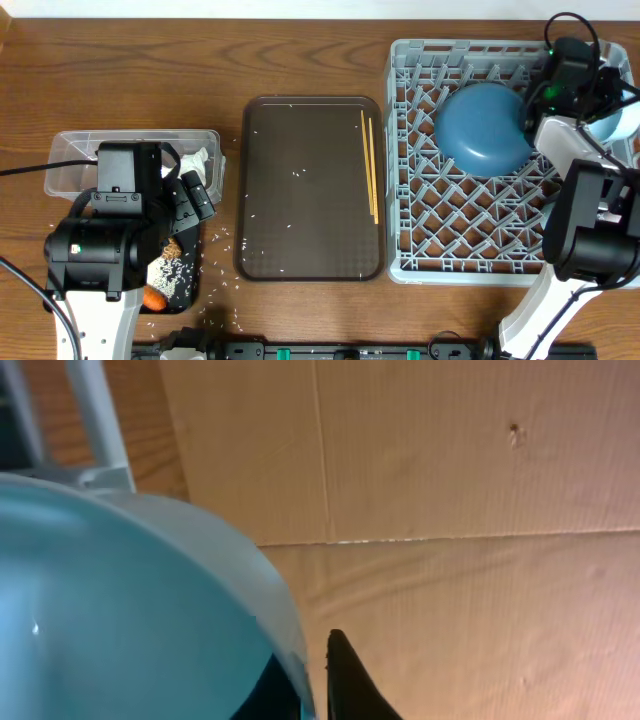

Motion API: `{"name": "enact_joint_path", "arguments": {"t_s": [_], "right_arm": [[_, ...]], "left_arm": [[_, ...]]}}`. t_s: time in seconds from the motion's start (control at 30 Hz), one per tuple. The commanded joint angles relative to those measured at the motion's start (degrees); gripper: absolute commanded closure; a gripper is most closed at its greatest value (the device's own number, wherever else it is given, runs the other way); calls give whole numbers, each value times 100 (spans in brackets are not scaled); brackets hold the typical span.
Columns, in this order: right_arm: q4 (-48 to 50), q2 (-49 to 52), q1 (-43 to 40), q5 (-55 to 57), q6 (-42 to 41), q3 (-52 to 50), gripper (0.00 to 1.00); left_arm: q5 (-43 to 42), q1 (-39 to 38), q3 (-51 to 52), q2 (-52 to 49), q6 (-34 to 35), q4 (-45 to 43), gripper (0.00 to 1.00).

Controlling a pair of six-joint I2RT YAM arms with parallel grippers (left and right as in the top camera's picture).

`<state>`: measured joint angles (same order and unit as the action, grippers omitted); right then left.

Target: Sort waste into correct bins and load items into the dishwasher rack

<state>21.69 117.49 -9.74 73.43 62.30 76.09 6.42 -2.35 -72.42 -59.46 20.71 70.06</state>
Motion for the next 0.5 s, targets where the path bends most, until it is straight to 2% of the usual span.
{"name": "enact_joint_path", "arguments": {"t_s": [0.0, 0.13, 0.23, 0.3, 0.4, 0.47], "right_arm": [[-55, 42, 221, -94, 96, 50, 87], [-498, 42, 393, -380, 188, 50, 60], [-686, 42, 481, -393, 181, 48, 54], [-697, 42, 540, -269, 184, 48, 42], [-699, 42, 686, -208, 186, 48, 33], [-695, 42, 807, -219, 186, 48, 31]], "left_arm": [[70, 20, -55, -2, -74, 0, 2], [70, 20, -57, -2, -74, 0, 2], [70, 20, -55, -2, -74, 0, 2], [70, 20, -55, -2, -74, 0, 2], [70, 20, -57, -2, -74, 0, 2], [70, 20, -57, -2, -74, 0, 2]]}}
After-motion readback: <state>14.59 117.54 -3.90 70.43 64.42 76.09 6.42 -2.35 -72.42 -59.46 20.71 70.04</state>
